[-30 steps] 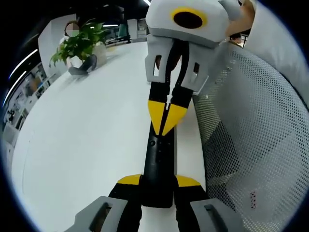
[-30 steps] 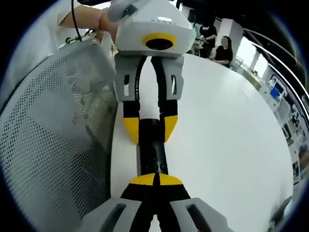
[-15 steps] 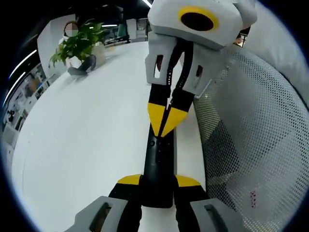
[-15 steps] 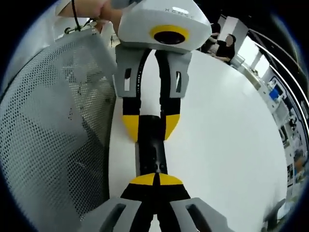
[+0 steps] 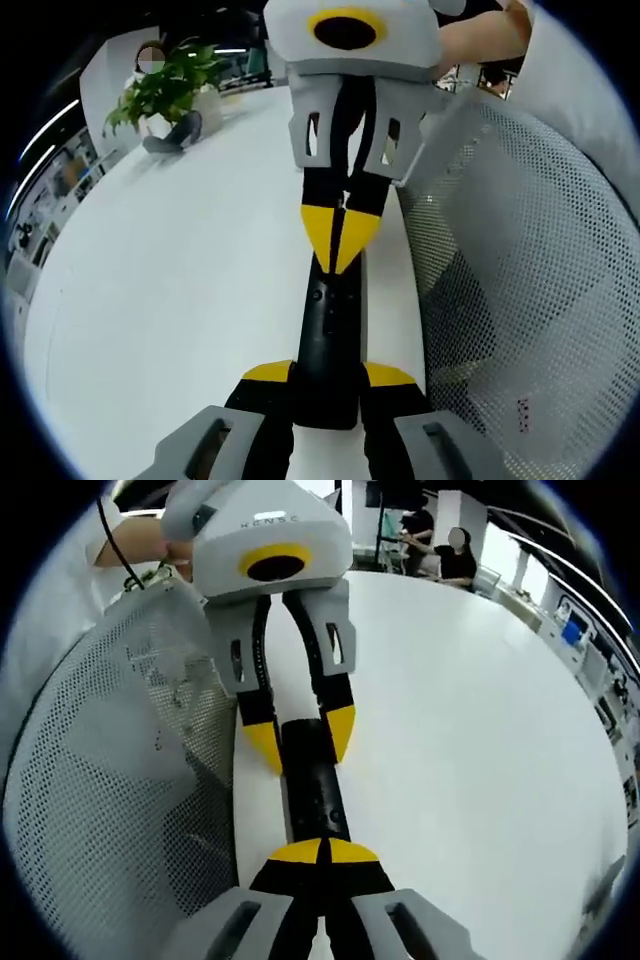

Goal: Press the specified remote control buttons in sequence, fully releasing each button before pressing the next.

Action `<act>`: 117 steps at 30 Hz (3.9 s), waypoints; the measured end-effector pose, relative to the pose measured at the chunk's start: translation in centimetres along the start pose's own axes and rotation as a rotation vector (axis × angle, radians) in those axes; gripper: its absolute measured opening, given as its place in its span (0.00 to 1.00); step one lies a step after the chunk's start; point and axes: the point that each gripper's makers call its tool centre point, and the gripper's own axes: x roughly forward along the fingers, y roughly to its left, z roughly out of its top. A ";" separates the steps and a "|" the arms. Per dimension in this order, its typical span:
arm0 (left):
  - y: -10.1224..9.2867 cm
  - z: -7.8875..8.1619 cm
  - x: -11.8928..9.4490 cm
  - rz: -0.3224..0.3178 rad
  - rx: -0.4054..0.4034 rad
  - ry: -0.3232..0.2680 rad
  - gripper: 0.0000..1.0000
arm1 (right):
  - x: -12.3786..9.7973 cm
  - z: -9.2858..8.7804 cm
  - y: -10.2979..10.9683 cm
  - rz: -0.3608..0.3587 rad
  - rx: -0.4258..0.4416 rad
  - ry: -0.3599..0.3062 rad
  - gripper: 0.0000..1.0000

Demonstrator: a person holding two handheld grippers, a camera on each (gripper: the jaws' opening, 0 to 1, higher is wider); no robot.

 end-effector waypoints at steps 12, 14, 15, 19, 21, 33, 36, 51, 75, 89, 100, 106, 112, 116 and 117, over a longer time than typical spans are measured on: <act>0.0 0.0 0.0 -0.009 0.016 -0.001 0.24 | 0.2 -0.3 0.0 0.013 -0.079 0.145 0.00; 0.0 0.0 0.0 -0.011 0.018 0.000 0.24 | 0.1 -0.4 -0.1 0.025 -0.053 0.131 0.00; 0.0 0.0 0.0 -0.011 0.018 0.000 0.24 | 0.0 -0.4 -0.1 0.027 -0.046 0.117 0.00; 0.0 0.0 0.0 -0.011 0.018 0.003 0.24 | 0.0 -0.4 0.1 -0.002 -0.090 0.068 0.00; 0.0 0.0 0.0 -0.009 0.013 0.002 0.24 | -0.1 -0.5 0.2 -0.018 -0.108 0.044 0.00; 0.0 0.0 0.0 0.001 -0.005 0.004 0.24 | -0.9 -1.5 0.0 0.011 -0.045 0.069 0.00; 0.0 0.0 0.0 0.002 -0.005 0.002 0.24 | -1.0 -1.7 0.0 0.005 -0.020 0.065 0.00; 0.0 -0.1 0.0 -0.023 0.020 -0.004 0.24 | -0.4 -1.0 -0.3 -0.031 -0.009 0.100 0.00; -0.1 0.0 -0.1 -0.011 0.005 -0.015 0.24 | -0.3 -0.5 -0.2 -0.035 0.014 -0.047 0.00; -0.1 0.0 -0.1 -0.013 0.007 -0.014 0.24 | 0.4 0.1 -0.4 -0.055 -0.103 0.124 0.00; -0.1 0.0 -0.1 -0.014 0.011 -0.013 0.24 | -0.1 0.5 0.7 -0.029 0.194 -0.144 0.00; -0.1 0.0 -0.1 -0.013 0.009 -0.016 0.24 | -0.1 1.3 0.1 -0.083 0.139 -0.148 0.00; -0.1 0.0 0.0 -0.013 0.008 -0.016 0.24 | 0.5 1.1 0.2 -0.073 0.012 -0.059 0.00; -0.1 0.0 0.0 -0.014 0.010 -0.016 0.24 | 0.8 1.2 0.3 -0.091 -0.043 -0.001 0.00; -0.1 0.0 0.0 -0.014 0.011 -0.016 0.24 | 0.9 1.2 0.2 -0.097 -0.041 0.003 0.00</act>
